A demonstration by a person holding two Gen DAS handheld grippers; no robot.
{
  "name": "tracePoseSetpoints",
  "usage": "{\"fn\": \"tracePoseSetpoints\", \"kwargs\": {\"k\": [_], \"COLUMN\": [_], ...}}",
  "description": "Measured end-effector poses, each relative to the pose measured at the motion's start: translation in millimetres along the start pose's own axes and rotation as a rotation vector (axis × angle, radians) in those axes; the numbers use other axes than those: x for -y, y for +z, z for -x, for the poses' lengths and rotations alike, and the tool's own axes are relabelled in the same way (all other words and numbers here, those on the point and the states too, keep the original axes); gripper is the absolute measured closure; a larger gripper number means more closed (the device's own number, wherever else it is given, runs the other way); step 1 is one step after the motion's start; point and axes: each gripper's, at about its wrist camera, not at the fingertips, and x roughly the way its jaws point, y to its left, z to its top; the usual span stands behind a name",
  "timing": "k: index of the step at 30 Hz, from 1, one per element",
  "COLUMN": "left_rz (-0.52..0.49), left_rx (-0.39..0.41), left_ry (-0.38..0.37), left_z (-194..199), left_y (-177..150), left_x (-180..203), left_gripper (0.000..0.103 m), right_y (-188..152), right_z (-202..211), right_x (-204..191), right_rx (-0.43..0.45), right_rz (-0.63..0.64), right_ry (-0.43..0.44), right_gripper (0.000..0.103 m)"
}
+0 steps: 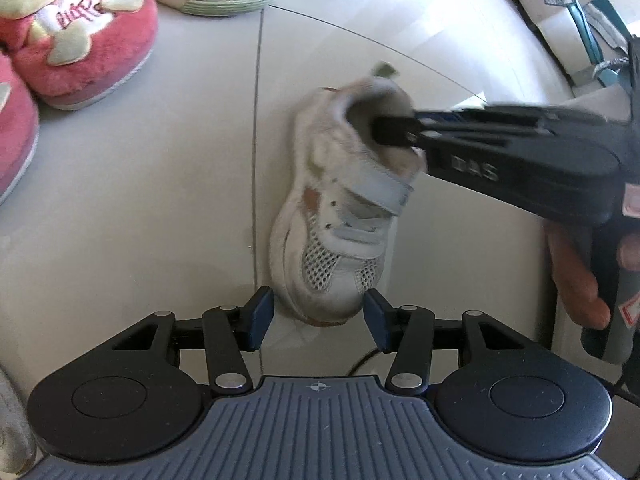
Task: Organize scattered shoes
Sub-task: 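Grasp the Babuqua sneaker heel with the right gripper, then drag the sneaker with the right gripper toward the left gripper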
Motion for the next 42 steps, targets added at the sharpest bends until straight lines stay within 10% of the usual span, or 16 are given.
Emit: {"fn": "tracePoseSetpoints", "kwargs": {"k": [42], "left_rz": [0.006], "left_rx": [-0.040], "left_ry": [-0.039], "left_z": [6.0], "left_y": [8.0], "left_x": [2.6], "left_gripper": [0.054], "right_y": [-37.0], "right_z": [17.0], "right_x": [5.1], "right_rx": [-0.170], "right_rz": [-0.077], "right_ry": [-0.159], "right_gripper": [0.084]}}
